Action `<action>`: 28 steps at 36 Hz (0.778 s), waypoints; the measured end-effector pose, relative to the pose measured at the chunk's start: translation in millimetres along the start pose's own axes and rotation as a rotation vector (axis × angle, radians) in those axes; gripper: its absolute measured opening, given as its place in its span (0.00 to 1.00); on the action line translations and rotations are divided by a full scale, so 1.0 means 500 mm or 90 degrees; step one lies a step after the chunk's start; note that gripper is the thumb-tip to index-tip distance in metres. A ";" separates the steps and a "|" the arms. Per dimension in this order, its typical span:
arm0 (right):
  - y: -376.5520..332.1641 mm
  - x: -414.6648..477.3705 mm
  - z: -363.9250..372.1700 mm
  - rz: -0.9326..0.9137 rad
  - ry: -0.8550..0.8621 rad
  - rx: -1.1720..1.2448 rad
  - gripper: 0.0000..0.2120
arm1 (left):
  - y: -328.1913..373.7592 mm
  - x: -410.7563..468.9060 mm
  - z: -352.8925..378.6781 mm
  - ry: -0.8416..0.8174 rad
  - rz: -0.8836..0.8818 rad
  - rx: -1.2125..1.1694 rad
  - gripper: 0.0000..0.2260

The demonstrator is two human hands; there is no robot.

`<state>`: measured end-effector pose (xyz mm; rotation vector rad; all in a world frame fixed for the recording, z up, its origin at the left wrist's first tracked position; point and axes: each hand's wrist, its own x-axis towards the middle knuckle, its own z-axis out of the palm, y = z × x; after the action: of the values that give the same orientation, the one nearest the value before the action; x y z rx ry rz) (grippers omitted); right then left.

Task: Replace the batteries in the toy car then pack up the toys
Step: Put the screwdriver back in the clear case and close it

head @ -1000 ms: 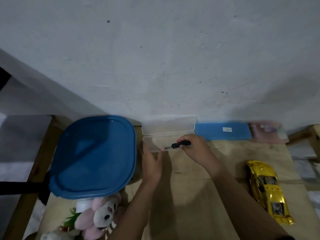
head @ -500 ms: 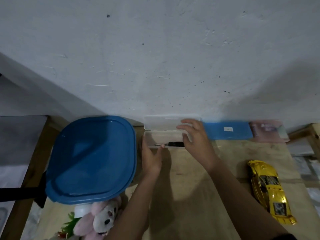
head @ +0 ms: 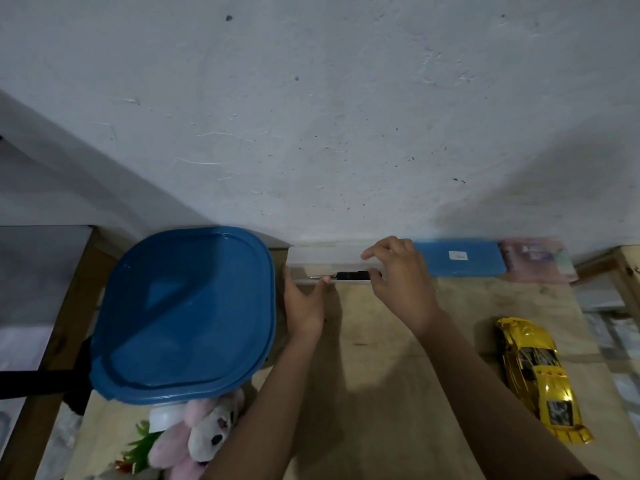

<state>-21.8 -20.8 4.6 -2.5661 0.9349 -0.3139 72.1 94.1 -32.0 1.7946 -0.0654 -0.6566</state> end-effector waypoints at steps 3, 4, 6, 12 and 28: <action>0.007 -0.018 0.020 0.009 -0.023 0.020 0.11 | 0.002 0.003 0.002 0.013 -0.021 -0.024 0.33; 0.007 -0.022 0.025 0.016 -0.033 0.030 0.11 | 0.002 0.003 0.002 0.015 -0.029 -0.039 0.34; 0.008 -0.026 0.031 0.030 -0.037 0.046 0.11 | 0.001 0.002 -0.001 0.017 -0.042 -0.072 0.35; 0.001 -0.016 0.038 0.076 -0.017 0.063 0.10 | -0.001 0.004 -0.002 -0.010 -0.054 -0.108 0.35; 0.009 0.006 0.051 0.141 0.038 0.142 0.09 | 0.009 0.028 0.024 0.057 0.010 -0.040 0.25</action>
<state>-13.3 -18.7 -20.0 -2.2393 1.1257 -0.4085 79.6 76.8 -35.5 1.7582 0.0009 -0.5603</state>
